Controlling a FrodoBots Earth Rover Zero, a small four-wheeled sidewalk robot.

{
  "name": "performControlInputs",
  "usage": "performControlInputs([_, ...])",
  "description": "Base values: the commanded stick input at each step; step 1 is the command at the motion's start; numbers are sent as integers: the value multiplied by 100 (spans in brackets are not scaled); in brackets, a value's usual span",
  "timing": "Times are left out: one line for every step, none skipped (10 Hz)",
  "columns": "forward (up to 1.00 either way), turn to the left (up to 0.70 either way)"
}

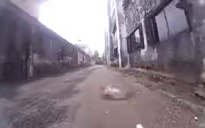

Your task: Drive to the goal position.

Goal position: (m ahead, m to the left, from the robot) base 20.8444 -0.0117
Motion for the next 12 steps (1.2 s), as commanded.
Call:
performControlInputs([70, 0])
performControlInputs([70, 0])
performControlInputs([70, 0])
performControlInputs([70, 0])
performControlInputs([70, 0])
performControlInputs([70, 0])
performControlInputs([70, 0])
performControlInputs([70, 0])
performControlInputs([70, 0])
performControlInputs([70, 0])
performControlInputs([70, 0])
performControlInputs([70, 0])
